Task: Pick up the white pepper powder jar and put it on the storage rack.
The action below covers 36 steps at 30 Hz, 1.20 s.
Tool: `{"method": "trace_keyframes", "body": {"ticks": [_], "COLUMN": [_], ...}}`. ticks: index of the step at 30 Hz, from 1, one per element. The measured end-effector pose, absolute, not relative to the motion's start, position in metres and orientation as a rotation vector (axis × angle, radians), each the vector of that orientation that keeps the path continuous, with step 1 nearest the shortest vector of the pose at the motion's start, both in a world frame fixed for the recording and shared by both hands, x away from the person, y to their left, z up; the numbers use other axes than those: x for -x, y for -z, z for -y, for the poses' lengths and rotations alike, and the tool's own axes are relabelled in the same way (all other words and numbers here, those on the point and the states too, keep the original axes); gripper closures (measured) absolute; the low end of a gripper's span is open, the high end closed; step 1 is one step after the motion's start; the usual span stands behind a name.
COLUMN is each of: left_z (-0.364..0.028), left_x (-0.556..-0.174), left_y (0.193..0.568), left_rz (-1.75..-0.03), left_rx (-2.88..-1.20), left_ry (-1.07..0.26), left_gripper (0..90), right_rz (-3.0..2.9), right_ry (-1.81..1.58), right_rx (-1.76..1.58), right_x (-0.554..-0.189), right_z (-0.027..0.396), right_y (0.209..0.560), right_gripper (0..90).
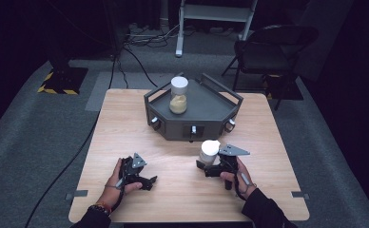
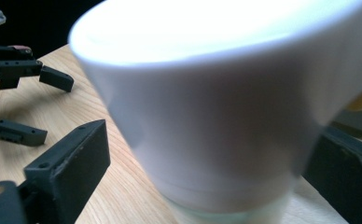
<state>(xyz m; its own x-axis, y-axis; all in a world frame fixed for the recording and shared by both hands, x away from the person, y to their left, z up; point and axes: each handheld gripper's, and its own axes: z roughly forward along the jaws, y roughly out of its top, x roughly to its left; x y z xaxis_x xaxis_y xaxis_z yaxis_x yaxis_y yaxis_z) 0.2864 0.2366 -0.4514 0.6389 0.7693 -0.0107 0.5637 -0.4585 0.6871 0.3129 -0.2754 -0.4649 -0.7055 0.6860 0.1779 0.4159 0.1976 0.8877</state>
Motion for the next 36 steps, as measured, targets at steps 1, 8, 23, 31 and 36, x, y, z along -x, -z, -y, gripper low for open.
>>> {"method": "trace_keyframes", "body": {"ticks": [1, 8, 23, 31, 36], "left_z": [-0.237, -0.237, -0.237, -0.237, -0.237], "left_x": [-0.286, -0.286, -0.287, -0.287, -0.287], "left_y": [0.451, 0.451, 0.451, 0.451, 0.451], "left_rz": [-1.034, -1.033, -1.034, -1.032, -1.032], "left_rx": [-2.190, -2.191, -2.191, -2.191, -2.191], "left_ry": [-0.398, -0.398, -0.397, -0.396, -0.396], "left_gripper": [0.0, 0.0, 0.0, 0.0, 0.0], "right_rz": [-2.198, -2.131, -2.098, -2.069, -2.046], "right_ry": [-1.514, -1.485, -1.447, -1.462, -1.459], "right_rx": [-1.036, -1.043, -1.039, -1.038, -1.033], "right_x": [-0.309, -0.299, -0.295, -0.293, -0.289], "right_z": [0.273, 0.265, 0.263, 0.267, 0.269], "right_y": [0.466, 0.466, 0.464, 0.458, 0.449], "right_gripper": [4.7, 16.4, 28.0, 28.6, 28.8]}}
